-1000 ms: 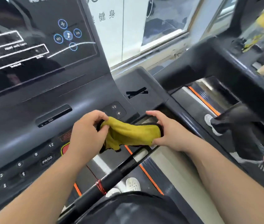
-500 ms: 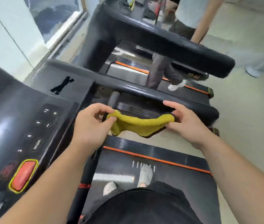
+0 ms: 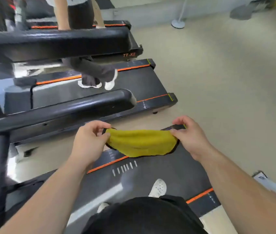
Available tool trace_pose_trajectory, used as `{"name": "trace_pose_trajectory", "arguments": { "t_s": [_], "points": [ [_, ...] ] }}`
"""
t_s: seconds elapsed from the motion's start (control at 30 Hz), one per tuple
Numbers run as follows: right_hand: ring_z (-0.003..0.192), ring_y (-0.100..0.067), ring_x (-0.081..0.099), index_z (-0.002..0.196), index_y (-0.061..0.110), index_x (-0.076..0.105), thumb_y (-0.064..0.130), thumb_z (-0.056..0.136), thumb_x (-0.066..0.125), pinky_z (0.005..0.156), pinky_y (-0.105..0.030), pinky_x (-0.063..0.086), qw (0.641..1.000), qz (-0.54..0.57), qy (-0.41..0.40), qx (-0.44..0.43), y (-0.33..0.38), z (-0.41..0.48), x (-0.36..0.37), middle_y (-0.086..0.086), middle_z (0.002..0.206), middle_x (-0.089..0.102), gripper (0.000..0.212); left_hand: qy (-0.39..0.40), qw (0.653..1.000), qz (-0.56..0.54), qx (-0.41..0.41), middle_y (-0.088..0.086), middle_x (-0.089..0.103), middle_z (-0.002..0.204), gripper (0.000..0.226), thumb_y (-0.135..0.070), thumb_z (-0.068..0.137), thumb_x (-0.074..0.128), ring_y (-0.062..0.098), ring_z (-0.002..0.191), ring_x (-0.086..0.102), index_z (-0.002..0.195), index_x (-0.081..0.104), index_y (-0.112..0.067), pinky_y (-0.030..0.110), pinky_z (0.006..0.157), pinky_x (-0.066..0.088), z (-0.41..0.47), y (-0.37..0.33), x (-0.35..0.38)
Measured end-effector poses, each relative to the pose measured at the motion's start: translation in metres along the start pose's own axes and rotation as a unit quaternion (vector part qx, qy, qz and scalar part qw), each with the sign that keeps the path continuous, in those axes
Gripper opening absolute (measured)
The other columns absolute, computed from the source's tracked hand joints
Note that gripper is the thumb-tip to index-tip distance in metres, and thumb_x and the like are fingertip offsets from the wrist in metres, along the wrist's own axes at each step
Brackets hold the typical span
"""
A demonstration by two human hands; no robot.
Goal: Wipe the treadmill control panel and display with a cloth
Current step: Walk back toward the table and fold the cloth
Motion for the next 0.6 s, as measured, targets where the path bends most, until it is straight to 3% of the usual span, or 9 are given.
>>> {"name": "trace_pose_trajectory", "arguments": {
  "t_s": [0.07,0.17,0.3,0.33,0.43,0.5,0.6],
  "points": [
    [0.078,-0.018,0.062,0.099,0.031,0.064,0.002,0.086,0.075,0.074,-0.031,0.050,0.998,0.033,0.050,0.016,-0.021,0.003,-0.034,-0.009,0.098,0.067,0.034,0.037,0.999,0.006,-0.002,0.000,0.067,0.086,0.038,0.005,0.082,0.067,0.017,0.081,0.058,0.090,0.071,-0.032,0.041,0.082,0.053,0.010,-0.019,0.051],
    [0.085,-0.013,0.065,0.102,0.031,0.066,-0.009,0.079,0.075,0.070,-0.021,0.052,0.998,-0.014,0.053,0.007,-0.043,0.009,-0.098,0.004,0.109,0.060,0.047,0.098,0.994,0.041,-0.002,0.004,0.069,0.088,0.034,0.001,0.078,0.066,0.023,0.082,0.062,0.085,0.071,-0.032,0.047,0.081,0.054,0.023,-0.050,0.128],
    [0.098,-0.021,0.063,0.089,0.036,0.066,-0.014,0.075,0.058,0.081,-0.036,0.053,0.998,-0.069,-0.002,0.007,-0.073,0.017,-0.183,0.002,0.114,0.056,0.053,0.203,0.970,0.132,0.014,0.017,0.068,0.083,0.024,-0.003,0.076,0.076,0.024,0.069,0.056,0.079,0.071,-0.026,0.034,0.064,0.045,0.028,-0.095,0.230],
    [0.100,-0.021,0.061,0.087,0.037,0.065,-0.015,0.074,0.055,0.082,-0.035,0.052,0.997,-0.076,-0.020,0.014,-0.081,0.017,-0.205,0.000,0.115,0.058,0.054,0.231,0.959,0.159,0.030,0.011,0.069,0.081,0.024,-0.005,0.075,0.079,0.026,0.069,0.058,0.080,0.071,-0.026,0.033,0.064,0.046,0.024,-0.108,0.255],
    [0.100,-0.012,0.057,0.083,0.040,0.061,-0.013,0.076,0.052,0.080,-0.015,0.041,0.992,-0.106,-0.058,0.027,-0.107,0.018,-0.262,0.005,0.109,0.062,0.055,0.294,0.909,0.271,0.114,-0.003,0.068,0.096,0.025,-0.013,0.070,0.083,0.022,0.086,0.064,0.085,0.070,-0.029,0.032,0.075,0.052,0.014,-0.150,0.330],
    [0.095,-0.001,0.052,0.083,0.038,0.062,-0.013,0.079,0.048,0.075,-0.004,0.033,0.990,-0.110,-0.077,0.049,-0.124,0.016,-0.292,0.013,0.103,0.060,0.054,0.312,0.868,0.336,0.189,-0.004,0.061,0.103,0.027,-0.008,0.076,0.075,0.019,0.094,0.061,0.095,0.073,-0.026,0.026,0.078,0.044,0.012,-0.172,0.376],
    [0.091,-0.006,0.050,0.089,0.030,0.066,-0.013,0.084,0.043,0.071,-0.004,0.033,0.986,-0.107,-0.094,0.082,-0.145,0.011,-0.323,0.009,0.101,0.059,0.048,0.323,0.828,0.375,0.264,0.001,0.061,0.103,0.026,-0.001,0.080,0.064,0.022,0.098,0.060,0.093,0.077,-0.018,0.025,0.077,0.039,0.015,-0.194,0.436]
  ]
}}
Point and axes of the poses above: each hand's wrist, its own z-axis towards the middle knuckle, its own x-axis out of the palm, y = z × x, the point moved 10 cm from there along z, towards the middle knuckle
